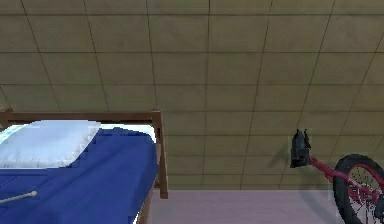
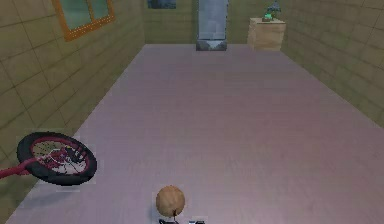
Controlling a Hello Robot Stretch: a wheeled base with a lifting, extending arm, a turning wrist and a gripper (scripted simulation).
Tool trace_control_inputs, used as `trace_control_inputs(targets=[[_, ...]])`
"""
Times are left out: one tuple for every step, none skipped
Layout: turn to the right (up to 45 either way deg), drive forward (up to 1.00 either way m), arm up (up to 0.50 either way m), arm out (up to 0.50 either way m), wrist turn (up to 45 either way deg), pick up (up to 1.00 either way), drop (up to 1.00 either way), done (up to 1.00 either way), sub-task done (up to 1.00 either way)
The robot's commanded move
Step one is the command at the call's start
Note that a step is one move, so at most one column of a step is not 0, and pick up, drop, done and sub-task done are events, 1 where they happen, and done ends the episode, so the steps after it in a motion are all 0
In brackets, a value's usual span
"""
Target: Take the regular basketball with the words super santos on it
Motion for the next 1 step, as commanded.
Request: trace_control_inputs(targets=[[0.0,0.0,0.1,0.0,0.0,0.0,0.0,0.0,0.0]])
